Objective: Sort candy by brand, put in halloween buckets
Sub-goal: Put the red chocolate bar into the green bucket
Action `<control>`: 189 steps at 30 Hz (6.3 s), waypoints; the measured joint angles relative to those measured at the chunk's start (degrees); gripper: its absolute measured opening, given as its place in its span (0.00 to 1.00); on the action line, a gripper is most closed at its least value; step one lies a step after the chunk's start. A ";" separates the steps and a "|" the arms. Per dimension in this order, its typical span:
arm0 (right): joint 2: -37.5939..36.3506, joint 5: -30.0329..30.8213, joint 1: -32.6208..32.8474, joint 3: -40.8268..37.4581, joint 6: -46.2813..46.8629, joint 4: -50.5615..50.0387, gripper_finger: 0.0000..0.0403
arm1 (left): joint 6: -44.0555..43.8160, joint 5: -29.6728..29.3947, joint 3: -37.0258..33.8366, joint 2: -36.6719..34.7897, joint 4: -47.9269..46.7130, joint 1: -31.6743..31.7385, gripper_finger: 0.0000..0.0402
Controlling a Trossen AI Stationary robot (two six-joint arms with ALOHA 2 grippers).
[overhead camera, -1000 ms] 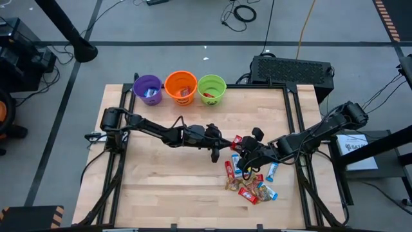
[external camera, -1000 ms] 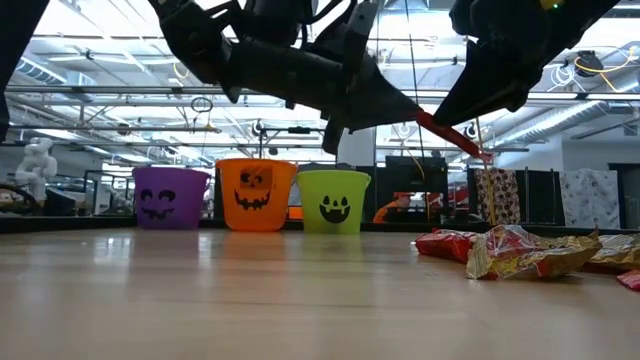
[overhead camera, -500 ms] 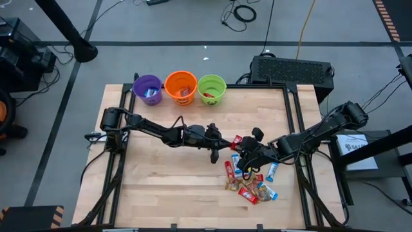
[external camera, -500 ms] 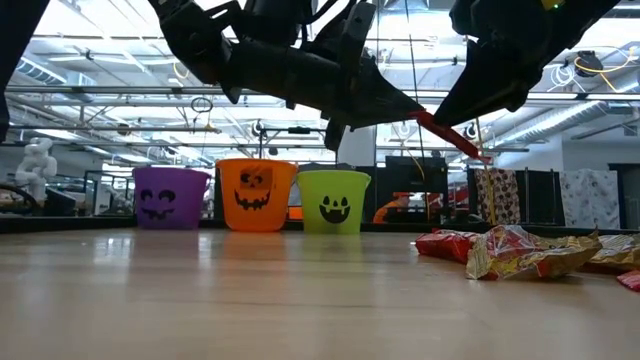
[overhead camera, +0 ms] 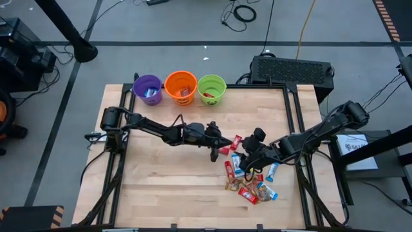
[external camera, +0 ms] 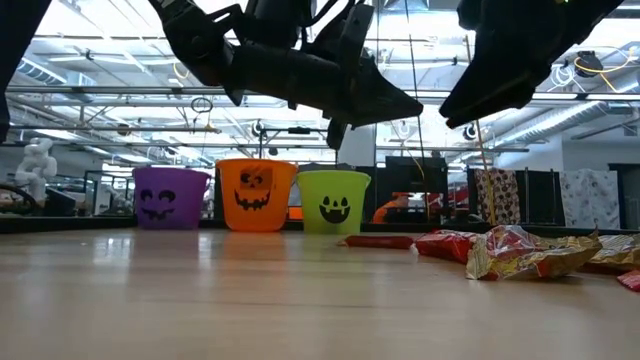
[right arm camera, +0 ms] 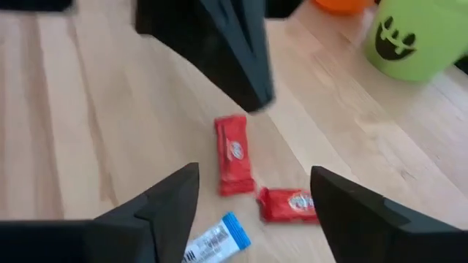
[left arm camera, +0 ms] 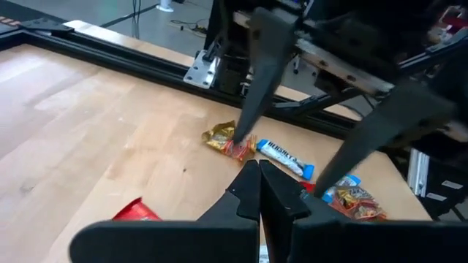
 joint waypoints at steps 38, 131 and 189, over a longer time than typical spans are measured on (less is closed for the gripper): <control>26.11 -15.66 -11.08 0.04 -11.43 17.53 0.50 | 15.58 -1.29 -0.63 -0.02 -33.98 3.54 0.21; -7.88 -41.95 -20.87 -0.96 -31.86 24.16 0.00 | 65.95 -29.62 -0.66 -20.74 -20.86 -14.41 0.46; -7.88 -42.39 -20.90 -0.96 -31.86 22.94 0.00 | 68.96 -31.34 -0.66 -20.74 -24.06 -14.25 0.22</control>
